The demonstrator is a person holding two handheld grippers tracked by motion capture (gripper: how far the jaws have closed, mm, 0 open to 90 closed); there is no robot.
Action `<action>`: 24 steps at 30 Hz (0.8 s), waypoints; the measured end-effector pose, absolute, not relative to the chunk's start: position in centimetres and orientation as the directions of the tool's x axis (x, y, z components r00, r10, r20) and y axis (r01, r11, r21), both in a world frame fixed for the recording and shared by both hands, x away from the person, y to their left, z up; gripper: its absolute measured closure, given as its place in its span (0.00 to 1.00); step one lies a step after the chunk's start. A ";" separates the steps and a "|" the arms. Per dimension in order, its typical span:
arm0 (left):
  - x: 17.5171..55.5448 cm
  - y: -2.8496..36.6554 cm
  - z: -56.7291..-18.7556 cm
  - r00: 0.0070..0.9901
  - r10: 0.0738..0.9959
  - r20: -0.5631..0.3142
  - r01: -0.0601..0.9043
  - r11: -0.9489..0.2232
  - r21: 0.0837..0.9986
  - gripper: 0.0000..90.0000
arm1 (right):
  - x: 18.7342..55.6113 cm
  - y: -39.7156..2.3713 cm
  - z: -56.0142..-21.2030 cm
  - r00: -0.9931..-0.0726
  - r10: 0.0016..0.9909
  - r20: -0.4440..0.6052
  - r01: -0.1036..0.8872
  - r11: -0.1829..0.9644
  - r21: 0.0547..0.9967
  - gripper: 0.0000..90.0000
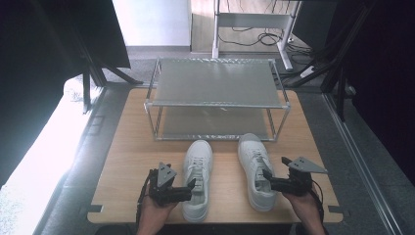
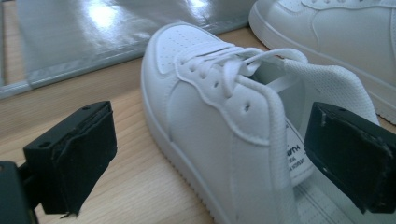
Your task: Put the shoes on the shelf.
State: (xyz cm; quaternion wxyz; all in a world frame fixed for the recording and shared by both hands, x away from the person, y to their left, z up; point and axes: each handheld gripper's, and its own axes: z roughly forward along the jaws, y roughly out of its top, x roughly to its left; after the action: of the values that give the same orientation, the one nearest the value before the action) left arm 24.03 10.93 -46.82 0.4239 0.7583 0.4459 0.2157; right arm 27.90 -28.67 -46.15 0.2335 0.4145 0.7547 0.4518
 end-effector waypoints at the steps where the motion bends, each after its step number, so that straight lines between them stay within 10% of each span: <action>1: 24.2 10.6 -46.9 0.512 0.858 -0.046 0.494 -0.250 0.832 0.03 | 28.1 -28.6 -46.2 -0.549 0.836 0.021 0.416 0.251 0.874 0.15; 15: 25.8 9.0 -47.8 0.512 0.857 -0.062 0.547 -0.269 0.793 0.18 | 29.7 -27.9 -46.8 -0.548 0.836 0.028 0.473 0.281 0.835 0.27; 24: 25.8 8.9 -47.5 0.499 0.863 -0.080 0.576 -0.261 0.775 0.46 | 29.8 -27.9 -46.7 -0.547 0.835 0.069 0.542 0.290 0.789 0.65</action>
State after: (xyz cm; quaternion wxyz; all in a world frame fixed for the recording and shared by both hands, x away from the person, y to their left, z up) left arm 25.82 8.90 -47.47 0.3908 0.7726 0.4654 0.1836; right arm 29.77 -27.92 -46.65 0.1818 0.4400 0.7822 0.4018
